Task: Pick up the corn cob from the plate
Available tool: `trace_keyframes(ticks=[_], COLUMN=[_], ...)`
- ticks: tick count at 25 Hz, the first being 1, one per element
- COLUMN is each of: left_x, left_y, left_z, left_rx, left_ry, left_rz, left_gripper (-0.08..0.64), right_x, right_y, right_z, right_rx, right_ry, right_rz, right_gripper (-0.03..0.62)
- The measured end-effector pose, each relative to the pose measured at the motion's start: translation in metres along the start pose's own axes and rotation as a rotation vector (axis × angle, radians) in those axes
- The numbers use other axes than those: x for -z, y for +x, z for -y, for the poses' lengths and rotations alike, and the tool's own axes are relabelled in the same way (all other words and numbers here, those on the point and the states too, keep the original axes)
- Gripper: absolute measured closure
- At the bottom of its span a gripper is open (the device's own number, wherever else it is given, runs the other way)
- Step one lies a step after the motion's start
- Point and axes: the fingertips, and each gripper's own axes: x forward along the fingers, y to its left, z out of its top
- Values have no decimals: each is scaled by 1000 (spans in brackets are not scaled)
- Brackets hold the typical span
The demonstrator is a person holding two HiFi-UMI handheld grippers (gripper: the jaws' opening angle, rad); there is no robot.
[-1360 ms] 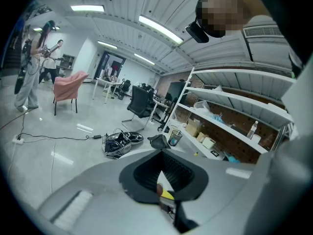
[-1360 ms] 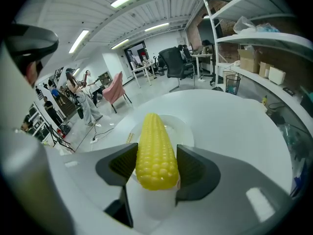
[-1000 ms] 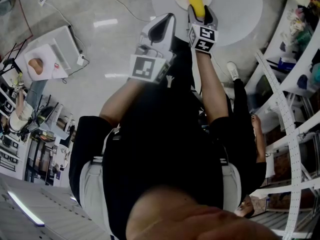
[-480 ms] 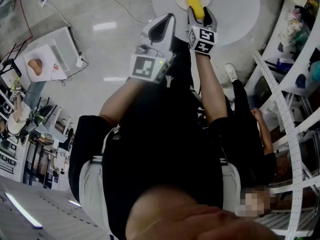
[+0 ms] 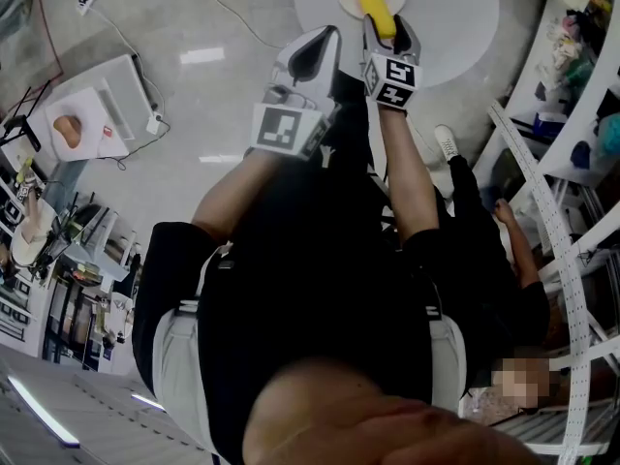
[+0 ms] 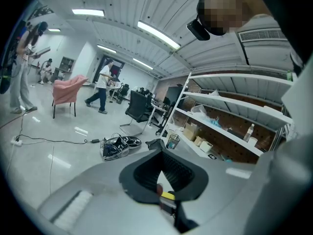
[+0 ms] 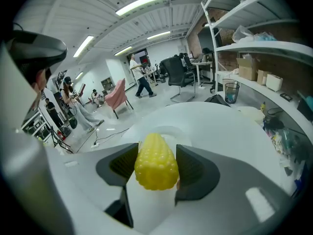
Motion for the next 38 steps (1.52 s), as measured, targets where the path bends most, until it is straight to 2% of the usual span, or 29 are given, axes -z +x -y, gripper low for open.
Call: trace_keyframes(ticks=[22,38], left_x=[-30,-64], left_y=[-15,-50], left_z=[16,36], left_rx=[40,87], left_ry=[13,46], left_rz=[62,140], left_gripper=[555,555], right_x=[-28,-67], right_y=[-37,-87], right_z=[-8,-28], right_rx=[18,37], right_ry=[-13,-38], right_rz=[55,157], right_gripper=[341,342])
